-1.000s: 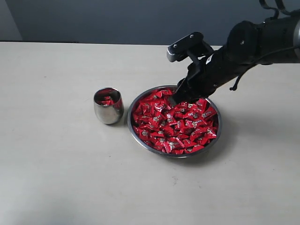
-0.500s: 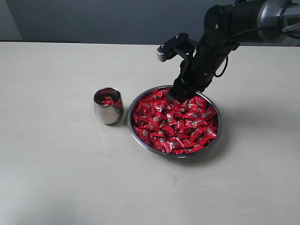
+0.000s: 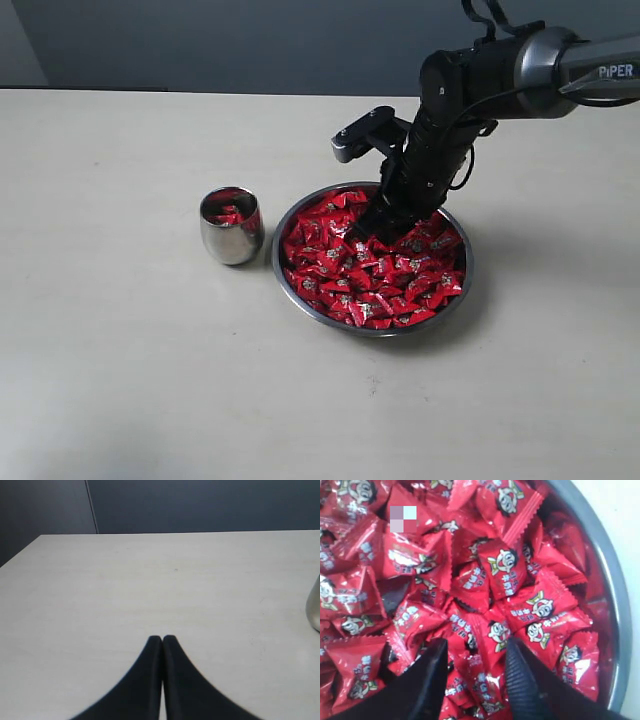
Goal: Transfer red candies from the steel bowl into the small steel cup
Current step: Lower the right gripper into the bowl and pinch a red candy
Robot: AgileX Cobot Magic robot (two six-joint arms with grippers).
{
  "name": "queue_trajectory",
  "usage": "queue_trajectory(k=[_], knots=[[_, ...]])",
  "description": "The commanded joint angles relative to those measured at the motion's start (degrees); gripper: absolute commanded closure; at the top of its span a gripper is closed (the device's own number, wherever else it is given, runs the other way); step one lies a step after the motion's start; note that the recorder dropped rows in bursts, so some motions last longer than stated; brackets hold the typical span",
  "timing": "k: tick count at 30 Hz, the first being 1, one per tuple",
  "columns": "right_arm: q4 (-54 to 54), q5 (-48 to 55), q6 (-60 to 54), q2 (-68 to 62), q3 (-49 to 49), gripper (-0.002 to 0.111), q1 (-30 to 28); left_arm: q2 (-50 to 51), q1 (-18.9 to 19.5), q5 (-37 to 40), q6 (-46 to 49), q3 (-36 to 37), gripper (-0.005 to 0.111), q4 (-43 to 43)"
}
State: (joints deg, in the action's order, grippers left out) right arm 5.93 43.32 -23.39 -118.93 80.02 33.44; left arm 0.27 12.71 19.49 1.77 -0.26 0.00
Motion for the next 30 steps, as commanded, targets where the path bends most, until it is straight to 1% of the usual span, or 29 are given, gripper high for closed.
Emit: queue_trajectory(k=[1,11,13,17,20,23,24,30], knots=[[-1.8,-1.8,0.0,-0.3,0.3,0.070,0.0,-0.3,-0.3,-0.6,-0.1,0.3,0.106,-0.3],[-2.0,-3.3,0.3,-1.6,0.3,0.070,0.0,-0.3,-0.3,-0.6,-0.1,0.3,0.106,-0.3],[-2.0,-3.9,0.3,-1.6,0.3,0.073,0.0,-0.3,-0.3,-0.6,-0.1,0.3,0.106,-0.3],[-2.0,-4.1,0.3,-1.6,0.3,0.079,0.0,-0.3,-0.3,-0.6,-0.1,0.3,0.106,-0.3],[-2.0,-4.2,0.3,-1.6,0.3,0.090,0.0,-0.3,-0.3,-0.6,-0.1,0.3,0.106,-0.3],[-2.0,-4.2,0.3,-1.6,0.3,0.107,0.0,-0.3,-0.3,-0.6,-0.1,0.3,0.106,-0.3],[-2.0,-4.2,0.3,-1.6,0.3,0.109,0.0,-0.3,-0.3,-0.6,-0.1,0.3,0.106,-0.3],[-2.0,-3.8,0.3,-1.1,0.3,0.109,0.0,-0.3,-0.3,-0.6,-0.1,0.3,0.106,-0.3]])
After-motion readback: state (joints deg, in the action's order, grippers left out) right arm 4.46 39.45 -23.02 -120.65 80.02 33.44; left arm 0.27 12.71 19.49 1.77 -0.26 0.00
